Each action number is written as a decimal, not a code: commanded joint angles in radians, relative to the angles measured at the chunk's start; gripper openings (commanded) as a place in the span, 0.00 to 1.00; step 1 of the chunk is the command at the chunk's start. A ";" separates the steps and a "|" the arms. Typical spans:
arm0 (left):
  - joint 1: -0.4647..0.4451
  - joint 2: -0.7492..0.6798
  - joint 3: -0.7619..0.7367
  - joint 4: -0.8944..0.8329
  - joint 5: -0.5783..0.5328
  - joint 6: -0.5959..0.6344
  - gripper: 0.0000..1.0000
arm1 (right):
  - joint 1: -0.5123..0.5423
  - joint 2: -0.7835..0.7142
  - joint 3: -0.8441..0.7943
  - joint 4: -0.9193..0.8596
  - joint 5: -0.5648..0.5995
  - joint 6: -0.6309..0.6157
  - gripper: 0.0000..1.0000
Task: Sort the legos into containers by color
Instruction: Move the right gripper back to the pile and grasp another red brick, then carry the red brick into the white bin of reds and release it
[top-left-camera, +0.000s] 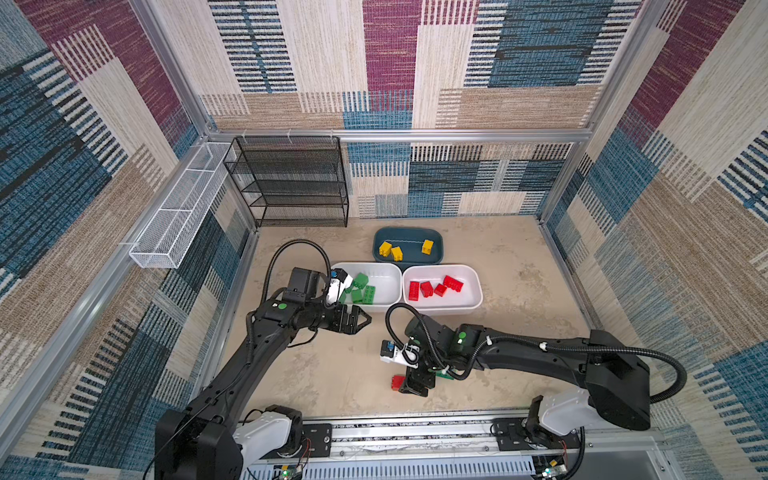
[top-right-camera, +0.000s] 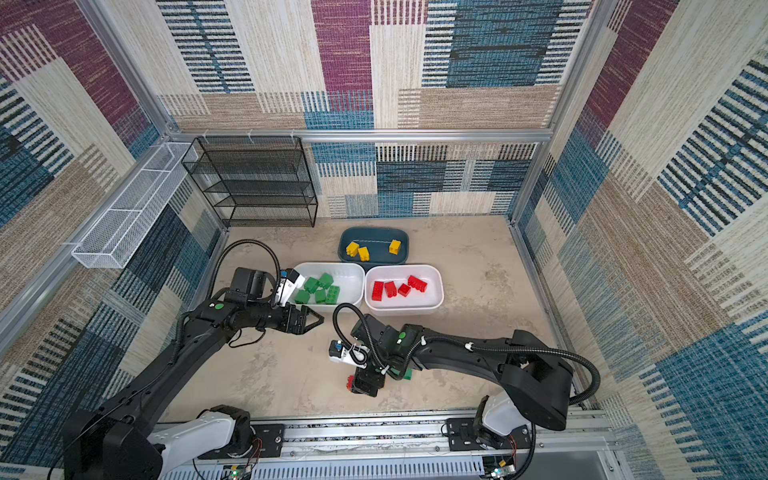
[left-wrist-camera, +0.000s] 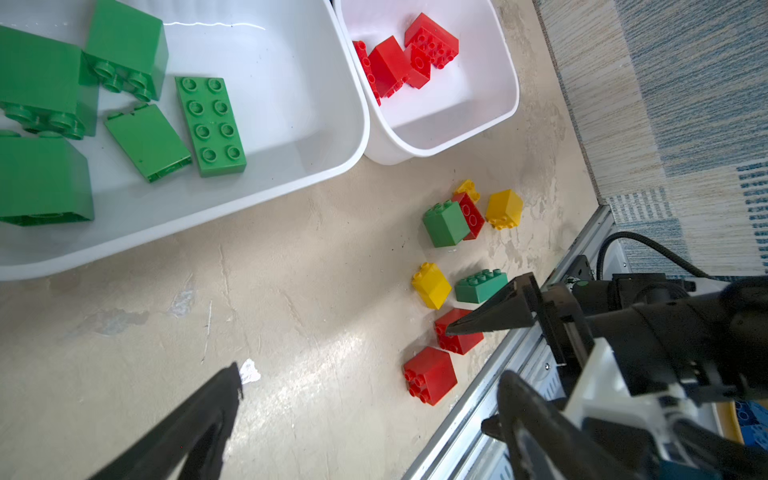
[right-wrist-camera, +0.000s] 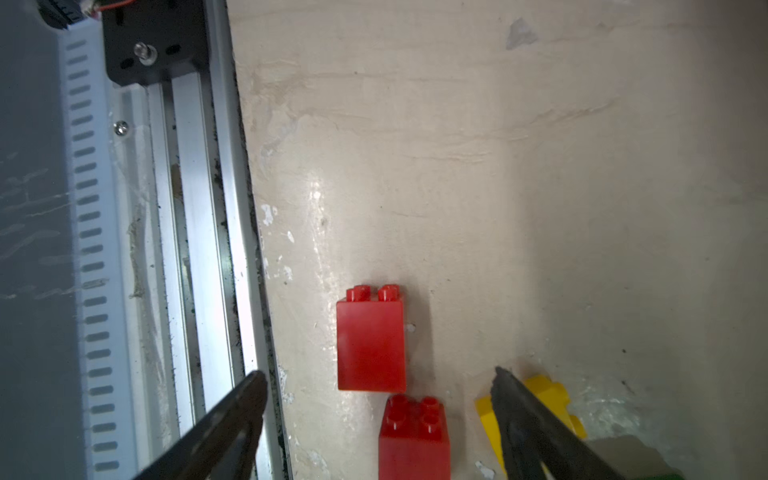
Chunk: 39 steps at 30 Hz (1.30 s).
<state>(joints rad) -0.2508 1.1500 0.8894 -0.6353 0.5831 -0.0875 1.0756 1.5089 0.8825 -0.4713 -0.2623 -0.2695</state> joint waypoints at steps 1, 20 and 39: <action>0.006 0.002 -0.008 0.017 0.018 -0.011 0.98 | 0.032 0.053 0.004 0.015 0.057 0.026 0.86; 0.012 0.017 -0.013 0.013 0.046 -0.007 0.97 | 0.042 0.077 0.045 0.048 0.153 0.012 0.21; 0.013 0.028 0.000 0.060 0.115 -0.051 0.96 | -0.588 -0.104 0.184 -0.038 0.254 -0.231 0.24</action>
<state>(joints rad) -0.2382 1.1728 0.8806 -0.5945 0.6746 -0.1280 0.5167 1.3762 1.0458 -0.5278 0.0368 -0.4606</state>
